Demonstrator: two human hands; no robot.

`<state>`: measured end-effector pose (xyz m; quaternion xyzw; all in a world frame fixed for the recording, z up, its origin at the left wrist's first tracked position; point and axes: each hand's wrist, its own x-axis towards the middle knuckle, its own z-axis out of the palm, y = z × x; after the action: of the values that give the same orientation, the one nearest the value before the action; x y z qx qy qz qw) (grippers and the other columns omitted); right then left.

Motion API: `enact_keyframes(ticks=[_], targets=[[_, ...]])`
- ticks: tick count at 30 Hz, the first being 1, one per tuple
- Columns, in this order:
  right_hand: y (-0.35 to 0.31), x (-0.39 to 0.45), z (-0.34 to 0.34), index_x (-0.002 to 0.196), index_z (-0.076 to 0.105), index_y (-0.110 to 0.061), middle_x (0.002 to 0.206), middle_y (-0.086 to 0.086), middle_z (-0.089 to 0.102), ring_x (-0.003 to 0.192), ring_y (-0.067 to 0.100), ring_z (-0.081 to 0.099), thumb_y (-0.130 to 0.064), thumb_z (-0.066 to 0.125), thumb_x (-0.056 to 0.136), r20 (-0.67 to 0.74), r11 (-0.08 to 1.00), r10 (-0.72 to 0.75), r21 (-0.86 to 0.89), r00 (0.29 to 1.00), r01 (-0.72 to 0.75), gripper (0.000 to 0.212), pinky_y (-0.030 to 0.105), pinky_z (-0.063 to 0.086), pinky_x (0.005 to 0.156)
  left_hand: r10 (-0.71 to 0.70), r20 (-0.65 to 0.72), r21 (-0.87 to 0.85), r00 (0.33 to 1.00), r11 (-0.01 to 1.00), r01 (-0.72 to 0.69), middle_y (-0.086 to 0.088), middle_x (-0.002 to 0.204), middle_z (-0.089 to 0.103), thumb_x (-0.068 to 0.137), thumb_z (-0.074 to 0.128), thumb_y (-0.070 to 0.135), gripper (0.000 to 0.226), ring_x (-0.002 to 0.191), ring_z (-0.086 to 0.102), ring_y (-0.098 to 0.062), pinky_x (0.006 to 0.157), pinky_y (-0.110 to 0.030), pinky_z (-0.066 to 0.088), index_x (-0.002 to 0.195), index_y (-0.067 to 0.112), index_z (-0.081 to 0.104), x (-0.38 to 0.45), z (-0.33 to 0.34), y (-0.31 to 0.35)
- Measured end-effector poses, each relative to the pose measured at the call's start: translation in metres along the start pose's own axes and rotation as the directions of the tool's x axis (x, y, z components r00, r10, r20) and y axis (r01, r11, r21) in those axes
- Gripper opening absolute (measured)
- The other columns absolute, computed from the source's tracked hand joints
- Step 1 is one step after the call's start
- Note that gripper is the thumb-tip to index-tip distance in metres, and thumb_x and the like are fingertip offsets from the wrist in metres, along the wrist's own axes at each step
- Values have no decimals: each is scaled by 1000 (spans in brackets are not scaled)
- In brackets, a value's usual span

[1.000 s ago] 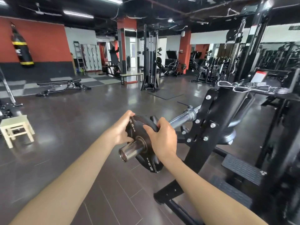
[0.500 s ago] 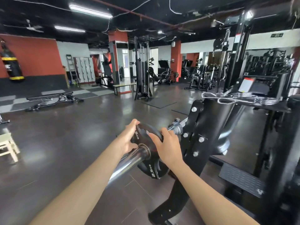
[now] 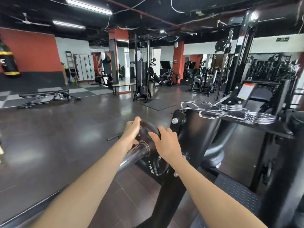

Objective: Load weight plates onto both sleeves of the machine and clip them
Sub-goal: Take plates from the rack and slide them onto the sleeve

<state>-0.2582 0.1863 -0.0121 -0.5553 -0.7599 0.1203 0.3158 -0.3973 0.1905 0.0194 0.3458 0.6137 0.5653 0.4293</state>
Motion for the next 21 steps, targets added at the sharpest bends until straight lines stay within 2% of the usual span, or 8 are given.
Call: enact_keyframes(ticks=[2,5,9,13,15,17,19,21], targets=[[-1,6,2,110,53,-15,111,13,62,108,37,52,-51,42,102,-10,999,-28,36,1000,28,39,47,47,85,-31,-2,-25,1000,999,31,-7,86,60,99,44,36,23,78,61,-24,88,-41,50,91,18,55,3,1,0],[-6,10,4,104,54,-16,105,12,64,102,36,56,-51,42,102,-19,997,-51,59,999,52,37,46,49,82,-71,17,-109,997,991,72,-10,92,67,98,46,38,23,91,65,-29,99,-50,50,100,18,58,4,-4,-4],[-1,8,0,98,57,-19,101,7,65,98,32,60,-59,46,96,11,990,-9,138,1000,8,42,44,51,82,-42,-4,-92,999,995,42,-10,93,68,100,43,39,27,87,65,-26,81,-38,52,105,17,58,-1,2,-4],[4,-2,-17,116,62,-15,111,4,66,106,25,60,-63,46,94,-10,975,36,219,999,-33,55,43,49,93,-26,-55,-18,998,1000,25,-8,116,67,90,47,48,51,108,63,-28,87,-42,47,129,16,54,1,4,-10],[3,-6,-24,113,63,-15,111,4,67,107,24,61,-59,45,96,-22,974,50,223,999,-43,51,42,49,94,8,-121,24,993,1000,-6,-10,119,66,81,50,50,57,107,63,-28,82,-39,47,124,14,56,14,2,-21],[1,-14,-32,109,64,-15,110,5,66,106,24,61,-52,46,98,-31,972,71,228,997,-62,42,40,48,94,69,-217,89,974,995,-50,-14,125,60,70,52,51,64,107,62,-31,86,-41,50,120,11,57,-11,2,-15],[-1,-29,-43,106,65,-16,107,3,67,103,23,61,-45,48,99,-42,966,81,249,996,-68,34,37,48,92,184,-277,177,943,975,-138,-11,121,53,83,52,37,41,106,56,-30,91,-39,47,116,12,57,-42,2,-9],[2,-52,-59,100,69,-17,97,-2,69,93,20,63,-39,50,99,-56,948,110,306,992,-88,28,34,48,86,336,-247,308,909,917,-255,-11,116,58,91,48,23,23,104,56,-28,91,-37,46,110,17,59,-73,7,-7]])
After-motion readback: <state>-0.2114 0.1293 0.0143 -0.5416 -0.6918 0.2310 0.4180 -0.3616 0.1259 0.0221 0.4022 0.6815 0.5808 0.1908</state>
